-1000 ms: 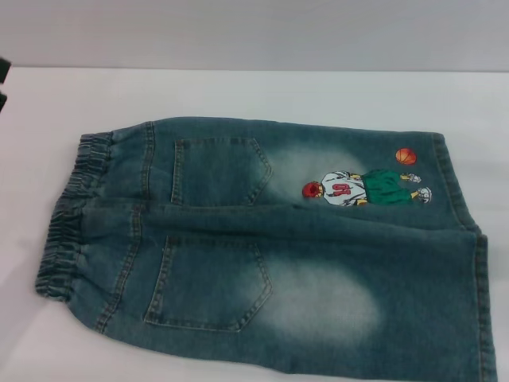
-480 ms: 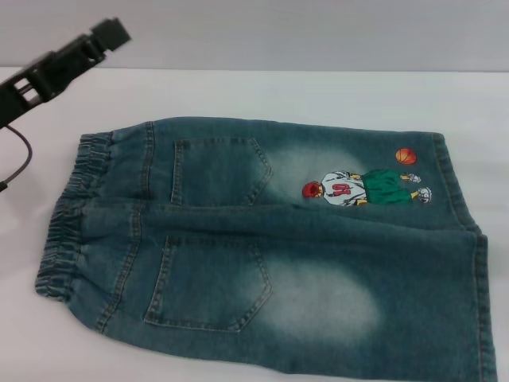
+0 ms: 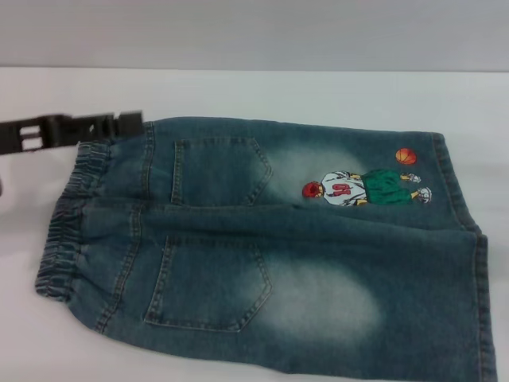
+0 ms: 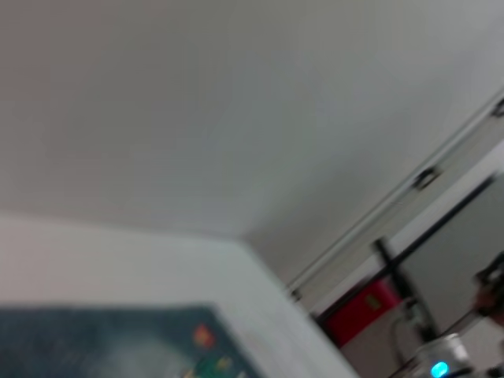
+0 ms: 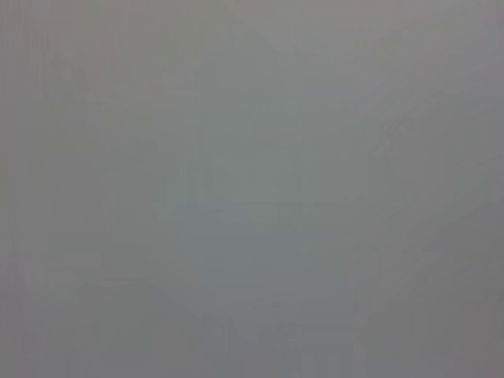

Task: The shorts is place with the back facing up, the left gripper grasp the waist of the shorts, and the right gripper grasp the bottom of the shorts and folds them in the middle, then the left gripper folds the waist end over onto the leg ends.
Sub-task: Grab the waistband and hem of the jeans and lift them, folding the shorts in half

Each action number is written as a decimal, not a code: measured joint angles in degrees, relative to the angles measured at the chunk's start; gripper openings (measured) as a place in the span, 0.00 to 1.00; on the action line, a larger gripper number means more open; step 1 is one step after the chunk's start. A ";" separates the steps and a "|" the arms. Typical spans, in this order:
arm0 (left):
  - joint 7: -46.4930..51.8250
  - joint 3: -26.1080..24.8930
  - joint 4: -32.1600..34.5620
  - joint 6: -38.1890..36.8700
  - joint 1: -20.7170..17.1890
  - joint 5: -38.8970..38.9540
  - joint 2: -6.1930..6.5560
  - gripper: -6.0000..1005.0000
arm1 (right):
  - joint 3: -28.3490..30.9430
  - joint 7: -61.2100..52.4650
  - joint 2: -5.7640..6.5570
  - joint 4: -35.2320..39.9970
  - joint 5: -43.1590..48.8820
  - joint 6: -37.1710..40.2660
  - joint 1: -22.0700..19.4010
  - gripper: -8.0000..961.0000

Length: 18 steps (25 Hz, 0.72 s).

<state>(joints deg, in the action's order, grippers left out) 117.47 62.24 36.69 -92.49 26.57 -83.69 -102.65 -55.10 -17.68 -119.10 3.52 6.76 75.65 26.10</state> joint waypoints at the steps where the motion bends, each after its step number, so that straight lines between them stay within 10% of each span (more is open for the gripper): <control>1: 2.07 -1.73 1.12 -0.20 -0.32 -3.59 0.00 0.75 | 0.00 0.00 0.02 0.00 0.00 -0.33 0.01 0.58; 18: 14.88 -16.61 7.16 -5.19 -2.39 -35.34 -0.01 0.75 | -0.01 0.05 0.29 0.61 0.00 -4.81 1.02 0.58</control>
<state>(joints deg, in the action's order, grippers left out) 132.35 45.63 43.85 -97.68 24.18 -119.02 -102.67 -55.11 -17.63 -118.81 4.13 6.77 70.84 27.12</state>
